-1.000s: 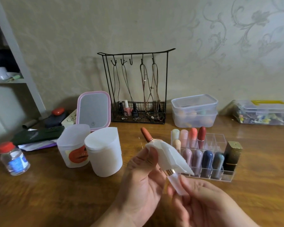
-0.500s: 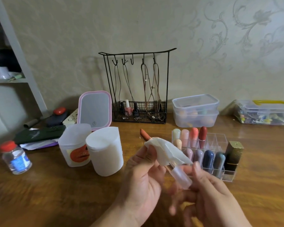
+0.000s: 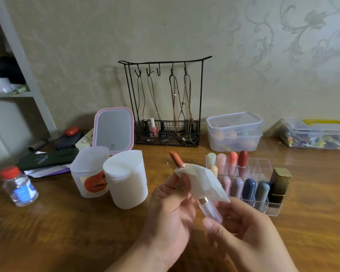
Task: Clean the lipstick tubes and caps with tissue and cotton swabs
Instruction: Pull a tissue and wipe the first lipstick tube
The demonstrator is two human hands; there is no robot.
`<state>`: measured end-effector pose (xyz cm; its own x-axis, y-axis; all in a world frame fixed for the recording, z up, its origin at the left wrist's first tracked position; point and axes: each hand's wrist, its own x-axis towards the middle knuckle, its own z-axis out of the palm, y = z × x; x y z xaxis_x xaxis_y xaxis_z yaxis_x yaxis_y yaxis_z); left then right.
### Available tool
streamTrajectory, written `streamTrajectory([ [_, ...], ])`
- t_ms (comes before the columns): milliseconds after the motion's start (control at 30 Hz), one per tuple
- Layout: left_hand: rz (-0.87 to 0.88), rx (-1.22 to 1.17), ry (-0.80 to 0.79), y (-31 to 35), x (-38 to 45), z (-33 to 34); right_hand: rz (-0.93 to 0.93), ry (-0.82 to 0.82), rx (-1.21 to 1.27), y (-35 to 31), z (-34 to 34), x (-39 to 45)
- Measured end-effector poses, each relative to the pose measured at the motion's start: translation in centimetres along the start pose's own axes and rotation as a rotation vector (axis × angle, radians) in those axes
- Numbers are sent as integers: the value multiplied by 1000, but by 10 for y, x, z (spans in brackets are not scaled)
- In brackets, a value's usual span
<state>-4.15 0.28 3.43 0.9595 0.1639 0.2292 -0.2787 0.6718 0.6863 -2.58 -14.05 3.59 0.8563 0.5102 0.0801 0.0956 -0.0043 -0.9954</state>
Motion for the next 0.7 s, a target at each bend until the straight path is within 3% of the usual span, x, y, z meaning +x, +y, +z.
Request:
streamTrajectory([
  [100, 16, -11, -37, 2, -2, 3, 157, -118, 338, -4, -6, -1],
  [167, 17, 8, -61, 0, -2, 4, 217, -315, 603, -3, -8, -5],
  [233, 13, 46, -53, -2, -3, 5, 231, -396, 669, -3, -7, -3],
  [267, 7, 36, -26, -3, -3, 3, 236, -361, 592, -4, -8, 1],
  [367, 6, 15, -4, -1, -2, 2, 24, -42, 172, -8, -9, 1],
  [433, 3, 47, 0, -1, -1, 2, -6, 6, 134, -4, -9, 3],
  [500, -13, 38, 19, 0, -1, 2, 110, -139, 239, -1, -11, 5],
  [600, -48, 48, -32, 3, -3, 2, 333, -500, 702, 6, -16, 12],
  [700, -79, 55, -17, 6, -1, 0, 363, -661, 951, 14, -18, 17],
])
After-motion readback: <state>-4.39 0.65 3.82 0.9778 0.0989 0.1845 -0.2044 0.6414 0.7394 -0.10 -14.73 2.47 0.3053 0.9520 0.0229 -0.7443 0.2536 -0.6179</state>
